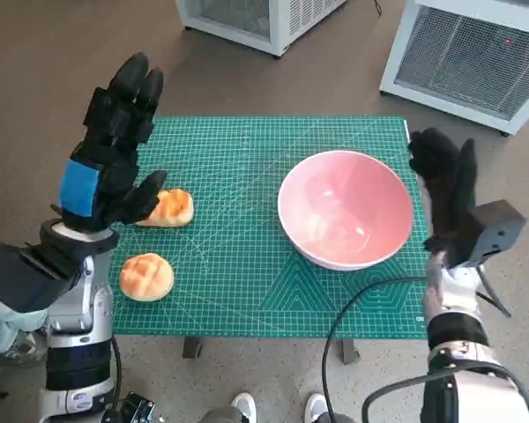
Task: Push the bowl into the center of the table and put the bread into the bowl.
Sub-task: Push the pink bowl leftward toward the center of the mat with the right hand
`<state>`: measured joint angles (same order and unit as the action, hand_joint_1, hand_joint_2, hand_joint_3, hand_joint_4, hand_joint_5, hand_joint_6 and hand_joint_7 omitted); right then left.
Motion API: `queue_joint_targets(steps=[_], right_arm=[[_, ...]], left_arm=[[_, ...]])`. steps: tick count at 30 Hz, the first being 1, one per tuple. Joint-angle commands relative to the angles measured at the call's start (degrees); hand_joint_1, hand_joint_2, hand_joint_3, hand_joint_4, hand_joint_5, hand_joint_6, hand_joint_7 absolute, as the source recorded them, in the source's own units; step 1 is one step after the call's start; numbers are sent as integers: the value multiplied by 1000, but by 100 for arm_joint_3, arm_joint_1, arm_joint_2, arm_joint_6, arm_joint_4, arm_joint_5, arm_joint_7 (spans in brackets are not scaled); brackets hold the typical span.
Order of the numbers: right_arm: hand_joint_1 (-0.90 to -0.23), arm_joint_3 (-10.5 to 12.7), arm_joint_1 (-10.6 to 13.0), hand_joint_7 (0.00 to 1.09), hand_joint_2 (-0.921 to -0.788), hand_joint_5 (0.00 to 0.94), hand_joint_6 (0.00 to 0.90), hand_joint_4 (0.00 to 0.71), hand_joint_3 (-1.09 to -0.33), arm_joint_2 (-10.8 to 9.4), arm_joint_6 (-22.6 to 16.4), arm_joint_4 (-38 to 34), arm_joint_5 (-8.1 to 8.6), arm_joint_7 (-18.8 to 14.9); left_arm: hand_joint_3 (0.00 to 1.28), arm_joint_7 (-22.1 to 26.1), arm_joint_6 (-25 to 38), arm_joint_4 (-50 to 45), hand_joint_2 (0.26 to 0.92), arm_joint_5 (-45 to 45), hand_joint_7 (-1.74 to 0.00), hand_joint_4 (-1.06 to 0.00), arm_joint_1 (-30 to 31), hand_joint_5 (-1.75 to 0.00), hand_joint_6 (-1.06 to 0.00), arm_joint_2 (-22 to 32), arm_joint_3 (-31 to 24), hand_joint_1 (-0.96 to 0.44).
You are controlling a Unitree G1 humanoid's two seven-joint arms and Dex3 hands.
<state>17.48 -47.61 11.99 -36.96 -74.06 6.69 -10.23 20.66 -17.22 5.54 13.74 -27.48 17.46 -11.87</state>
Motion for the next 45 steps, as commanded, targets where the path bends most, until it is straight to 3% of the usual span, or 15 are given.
queue_joint_targets(steps=[1,5,10,13,27,38,45], right_arm=[[-653,114,221,501,-921,1,-1,117,-953,-183,253,-124,107,-73],[-664,231,237,499,-921,0,-1,111,-958,-323,423,-161,238,-275],[-749,473,232,444,-921,0,-1,102,-935,-535,735,-194,508,-604],[-771,556,234,430,-921,0,-1,98,-924,-636,853,-196,586,-707],[-761,529,131,438,-921,2,-1,98,-922,-903,945,-181,447,-700],[-751,596,-38,465,-921,4,-1,107,-913,-1123,1028,-193,516,-704],[-753,533,-132,474,-921,1,-1,101,-915,-1291,1092,-221,403,-573]], left_arm=[[453,19,15,-78,921,56,-324,-95,109,-3,-2,69,-54,-821],[455,30,26,-96,921,73,-327,-95,157,-3,0,95,-81,-825],[456,24,71,-195,921,91,-329,-95,247,-3,1,130,-120,-822],[456,11,97,-255,921,94,-329,-95,295,-2,1,160,-152,-821],[464,-151,168,-535,921,-20,-324,-96,559,-5,1,234,-314,-816],[468,-314,311,-798,921,38,-310,-97,820,-4,1,243,-394,-811],[470,-372,400,-967,921,74,-308,-94,953,-2,1,229,-459,-811]])
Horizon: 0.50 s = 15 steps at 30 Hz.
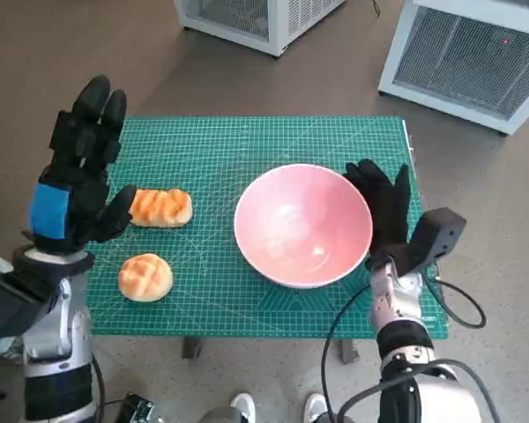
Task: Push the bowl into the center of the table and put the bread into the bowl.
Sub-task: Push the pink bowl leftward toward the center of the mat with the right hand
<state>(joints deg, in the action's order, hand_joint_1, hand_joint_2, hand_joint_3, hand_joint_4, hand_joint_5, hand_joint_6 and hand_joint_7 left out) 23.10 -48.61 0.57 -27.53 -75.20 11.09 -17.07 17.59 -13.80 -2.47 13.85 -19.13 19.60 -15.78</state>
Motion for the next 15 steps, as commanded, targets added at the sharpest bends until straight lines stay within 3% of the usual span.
queue_joint_targets(steps=[1,15], right_arm=[[-753,-37,-41,475,-921,1,-1,101,-918,-170,160,-108,-48,126],[-772,-44,-284,473,-921,1,0,100,-870,-408,409,-128,-47,209]], left_arm=[[471,-75,69,-190,921,63,-307,-94,133,-2,1,12,-73,-811],[476,-131,148,-312,921,116,-303,-93,265,-1,1,-14,-124,-806]])
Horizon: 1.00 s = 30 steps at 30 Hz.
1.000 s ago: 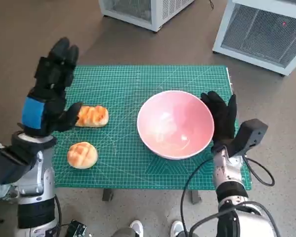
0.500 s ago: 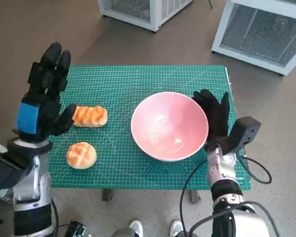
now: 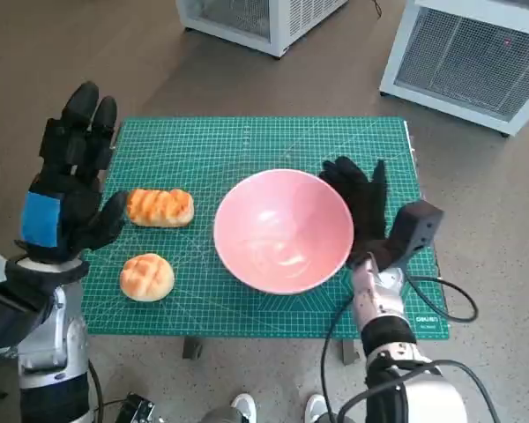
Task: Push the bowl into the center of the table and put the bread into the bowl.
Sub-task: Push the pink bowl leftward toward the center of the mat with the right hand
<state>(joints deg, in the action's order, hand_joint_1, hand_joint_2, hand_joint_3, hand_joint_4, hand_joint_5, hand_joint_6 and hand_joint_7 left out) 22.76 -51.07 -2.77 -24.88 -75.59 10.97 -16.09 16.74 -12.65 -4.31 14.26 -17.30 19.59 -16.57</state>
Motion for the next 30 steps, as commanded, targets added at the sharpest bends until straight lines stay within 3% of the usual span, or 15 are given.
queue_joint_targets(steps=[1,18,30], right_arm=[[-772,-25,-59,474,-921,1,0,101,-871,-80,160,-94,-53,129],[-742,-184,-292,471,-921,9,14,105,-915,-55,310,-122,-329,362],[-720,-344,-438,477,-921,22,41,150,-941,213,5,-24,-488,291]], left_arm=[[476,-55,45,-145,921,78,-302,-93,91,-1,1,-17,-46,-806],[475,-232,131,-347,921,15,-301,-92,257,0,1,-54,-29,-805],[480,-352,130,-421,921,-84,-300,-92,348,0,1,-54,-2,-805]])
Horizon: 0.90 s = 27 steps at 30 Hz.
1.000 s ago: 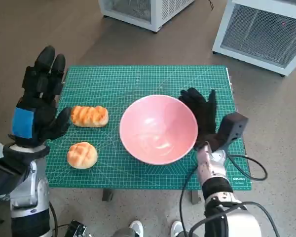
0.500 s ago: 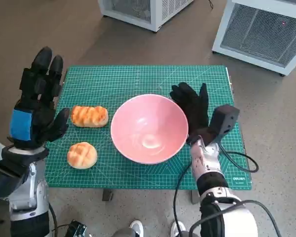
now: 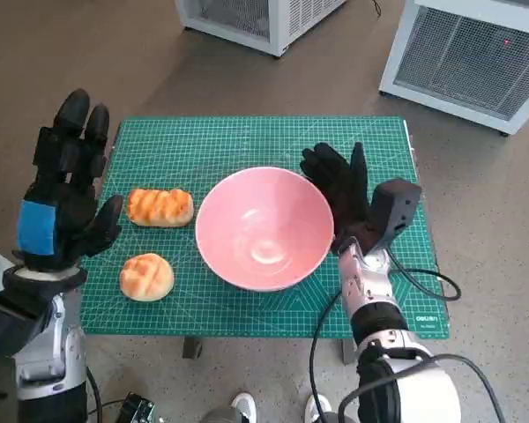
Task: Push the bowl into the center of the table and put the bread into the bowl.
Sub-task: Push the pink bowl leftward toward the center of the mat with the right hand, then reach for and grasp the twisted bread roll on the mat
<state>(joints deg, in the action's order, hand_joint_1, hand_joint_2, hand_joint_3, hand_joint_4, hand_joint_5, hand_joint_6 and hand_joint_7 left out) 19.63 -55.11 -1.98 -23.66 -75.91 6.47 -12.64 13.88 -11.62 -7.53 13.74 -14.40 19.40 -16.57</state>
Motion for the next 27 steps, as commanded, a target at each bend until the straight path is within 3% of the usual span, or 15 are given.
queue_joint_targets(steps=[1,6,12,19,27], right_arm=[[-721,-30,-55,478,-921,21,41,149,-940,156,-215,40,-19,-127],[-755,11,-114,529,-921,9,21,142,-908,261,-635,155,110,-565],[-766,41,-174,573,-921,3,1,137,-900,425,-1201,377,320,-1464],[-804,35,-144,572,-921,9,0,136,-892,563,-1834,889,725,-2565],[-809,-26,-17,572,-921,9,-1,134,-899,596,-2166,1535,1172,-3254]], left_arm=[[480,-73,33,-101,921,-35,-300,-92,54,0,1,-32,-3,-805],[481,-118,36,-99,921,-68,-300,-92,28,0,1,-32,15,-801],[480,-193,31,-73,921,-150,-295,-93,-51,-1,1,-62,104,-798],[469,-241,18,-28,921,-224,-291,-95,-172,-1,1,-149,246,-801],[455,-183,-54,105,921,-236,-294,-96,-326,-1,1,-191,342,-798]])
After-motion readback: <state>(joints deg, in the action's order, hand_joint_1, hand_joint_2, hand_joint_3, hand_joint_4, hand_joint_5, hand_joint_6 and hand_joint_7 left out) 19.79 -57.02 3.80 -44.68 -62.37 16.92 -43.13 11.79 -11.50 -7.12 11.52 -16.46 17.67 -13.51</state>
